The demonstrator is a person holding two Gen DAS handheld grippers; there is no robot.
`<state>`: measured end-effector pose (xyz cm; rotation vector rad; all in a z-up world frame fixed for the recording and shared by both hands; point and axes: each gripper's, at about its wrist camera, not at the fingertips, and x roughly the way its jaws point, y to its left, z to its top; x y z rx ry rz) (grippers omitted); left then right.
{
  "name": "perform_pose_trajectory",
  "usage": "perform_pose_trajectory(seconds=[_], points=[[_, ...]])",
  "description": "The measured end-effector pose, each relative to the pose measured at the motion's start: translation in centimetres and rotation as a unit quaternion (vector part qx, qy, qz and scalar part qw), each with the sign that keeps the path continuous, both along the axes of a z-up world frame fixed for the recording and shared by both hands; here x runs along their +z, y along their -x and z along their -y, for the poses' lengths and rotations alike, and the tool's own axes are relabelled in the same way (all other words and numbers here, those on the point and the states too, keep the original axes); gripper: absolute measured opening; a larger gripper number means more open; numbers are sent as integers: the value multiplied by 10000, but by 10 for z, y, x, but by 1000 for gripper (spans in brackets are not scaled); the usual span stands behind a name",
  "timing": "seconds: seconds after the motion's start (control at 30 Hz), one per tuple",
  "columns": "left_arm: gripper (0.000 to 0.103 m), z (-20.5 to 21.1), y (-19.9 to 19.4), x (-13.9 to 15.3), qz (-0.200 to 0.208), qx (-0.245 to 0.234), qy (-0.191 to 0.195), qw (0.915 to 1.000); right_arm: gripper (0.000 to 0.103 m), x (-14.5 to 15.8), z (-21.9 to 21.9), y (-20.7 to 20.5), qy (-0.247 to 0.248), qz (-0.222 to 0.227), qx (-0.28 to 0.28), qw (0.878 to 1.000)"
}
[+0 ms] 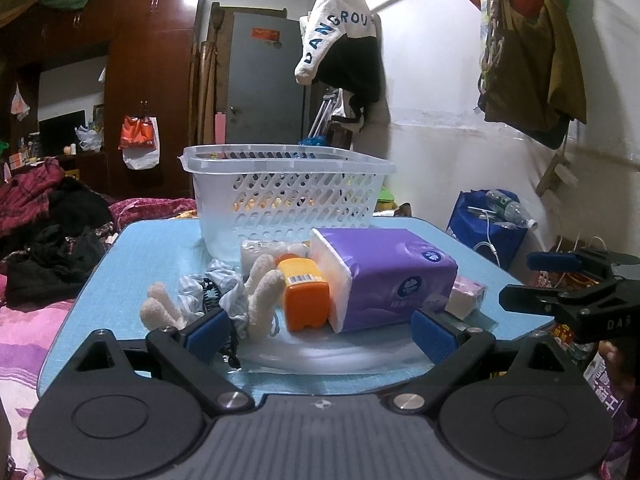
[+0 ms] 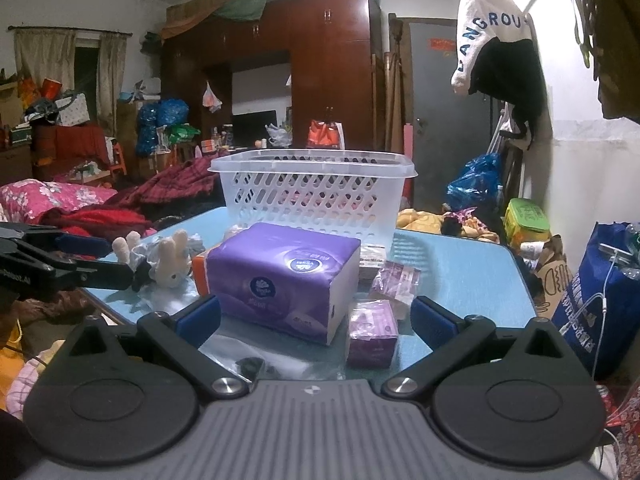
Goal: Organize objects
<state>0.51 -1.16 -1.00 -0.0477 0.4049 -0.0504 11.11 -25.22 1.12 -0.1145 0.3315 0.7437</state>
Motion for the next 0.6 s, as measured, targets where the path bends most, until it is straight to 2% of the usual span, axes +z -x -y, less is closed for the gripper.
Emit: perform_pose_trajectory(seconds=[0.43,0.5,0.6], points=[[99,0,0,0,52,10,32,10000,103,-1,3,-4,2,-126,-90,9999],[99,1,4,3,320,36,15,9995,103,-2,4,-6,-45,-196,-5,9998],[103,2,13,7,1134,273,-191,9930,103,-2,6,-7,-230,-194,51,9995]])
